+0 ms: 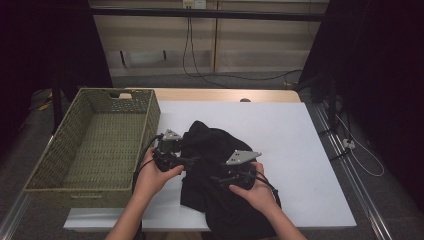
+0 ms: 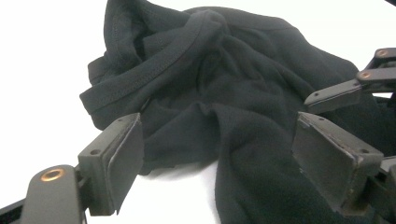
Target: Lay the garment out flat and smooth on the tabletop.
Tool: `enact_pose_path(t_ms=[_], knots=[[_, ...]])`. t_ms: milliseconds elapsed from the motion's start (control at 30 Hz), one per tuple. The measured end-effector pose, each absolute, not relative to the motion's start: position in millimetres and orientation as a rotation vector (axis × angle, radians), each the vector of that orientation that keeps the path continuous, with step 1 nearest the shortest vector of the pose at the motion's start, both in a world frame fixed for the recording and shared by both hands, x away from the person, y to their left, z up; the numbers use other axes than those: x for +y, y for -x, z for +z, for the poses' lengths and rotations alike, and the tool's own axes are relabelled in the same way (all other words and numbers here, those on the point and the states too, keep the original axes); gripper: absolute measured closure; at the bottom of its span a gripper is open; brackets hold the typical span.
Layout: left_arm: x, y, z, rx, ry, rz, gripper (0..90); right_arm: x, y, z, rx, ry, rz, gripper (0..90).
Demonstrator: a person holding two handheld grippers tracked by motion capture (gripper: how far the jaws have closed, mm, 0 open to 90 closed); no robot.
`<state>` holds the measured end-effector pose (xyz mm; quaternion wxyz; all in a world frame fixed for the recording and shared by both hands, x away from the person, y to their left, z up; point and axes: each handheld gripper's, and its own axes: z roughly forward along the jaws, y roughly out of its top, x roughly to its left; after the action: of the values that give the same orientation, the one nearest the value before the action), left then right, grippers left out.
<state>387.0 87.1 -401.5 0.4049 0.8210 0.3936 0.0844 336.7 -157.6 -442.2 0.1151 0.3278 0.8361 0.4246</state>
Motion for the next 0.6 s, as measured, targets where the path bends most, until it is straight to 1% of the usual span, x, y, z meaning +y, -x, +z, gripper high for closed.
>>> enact_pose_path(t_ms=[67,167,233,333,400,433,500,600], knots=[[87.2,-387.3,-401.6,1.001,-2.076,0.214,17.5,-153.9,-334.8,-441.0,2.458,-0.956,1.275,37.6],[87.7,-387.7,-401.0,1.003,-2.069,0.222,17.5,-140.8,-332.2,-448.4,2.519,-0.911,1.207,38.0],[88.1,-387.2,-399.8,1.005,-2.062,0.216,17.5,-133.1,-330.9,-456.3,2.582,-0.890,1.166,43.1],[89.0,-387.1,-398.2,1.013,-2.044,0.233,17.5,-130.3,-328.0,-456.6,2.582,-0.855,1.188,56.0],[89.9,-387.5,-397.6,1.023,-2.034,0.244,17.5,-130.2,-324.8,-457.0,2.581,-0.820,1.219,74.3],[90.0,-387.3,-397.3,1.031,-2.024,0.246,17.5,-129.6,-322.5,-457.1,2.589,-0.794,1.235,79.5],[90.5,-387.4,-396.0,1.034,-2.018,0.251,17.5,-129.1,-320.0,-457.3,2.603,-0.763,1.241,81.6],[91.4,-388.4,-393.8,1.042,-2.008,0.256,17.5,-129.3,-317.1,-457.6,2.640,-0.735,1.281,82.3]])
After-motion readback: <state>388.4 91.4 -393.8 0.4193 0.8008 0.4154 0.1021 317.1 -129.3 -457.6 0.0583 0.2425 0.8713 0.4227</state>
